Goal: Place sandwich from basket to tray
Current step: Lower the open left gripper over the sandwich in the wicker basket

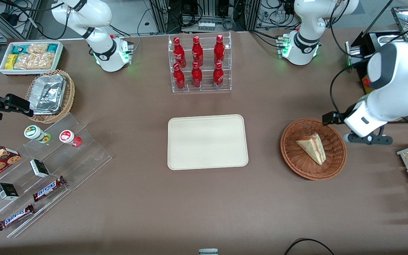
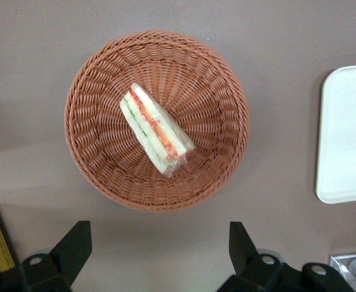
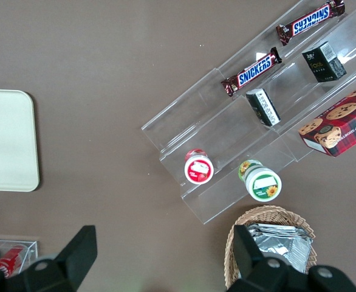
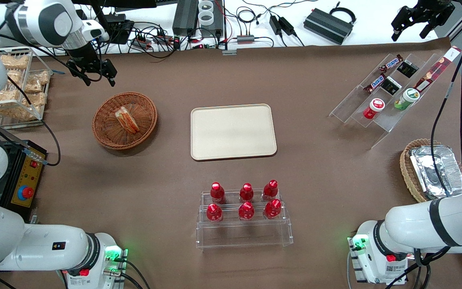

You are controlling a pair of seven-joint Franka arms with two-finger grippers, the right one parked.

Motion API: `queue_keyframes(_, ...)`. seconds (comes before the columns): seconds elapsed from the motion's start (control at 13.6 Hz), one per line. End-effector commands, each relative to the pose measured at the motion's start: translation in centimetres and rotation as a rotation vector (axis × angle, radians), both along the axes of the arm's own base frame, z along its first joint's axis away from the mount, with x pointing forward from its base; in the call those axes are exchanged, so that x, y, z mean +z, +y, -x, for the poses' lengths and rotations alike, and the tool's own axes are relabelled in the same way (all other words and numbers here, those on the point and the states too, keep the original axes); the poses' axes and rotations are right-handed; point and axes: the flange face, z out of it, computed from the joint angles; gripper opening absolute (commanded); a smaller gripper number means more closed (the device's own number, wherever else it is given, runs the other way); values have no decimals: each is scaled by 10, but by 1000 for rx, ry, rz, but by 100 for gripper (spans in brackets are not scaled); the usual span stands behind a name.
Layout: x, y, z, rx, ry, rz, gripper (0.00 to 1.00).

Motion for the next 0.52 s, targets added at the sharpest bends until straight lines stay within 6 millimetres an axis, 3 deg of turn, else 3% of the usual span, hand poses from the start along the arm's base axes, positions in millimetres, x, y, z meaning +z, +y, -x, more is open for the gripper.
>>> queue_keyframes(0.0, -29, 2, 1, 63, -33, -27, 100)
queue_keyframes(0.22, -62, 3, 7, 225, -61, -44, 100)
queue_keyframes(0.44, -79, 3, 11, 499, -88, -69, 100)
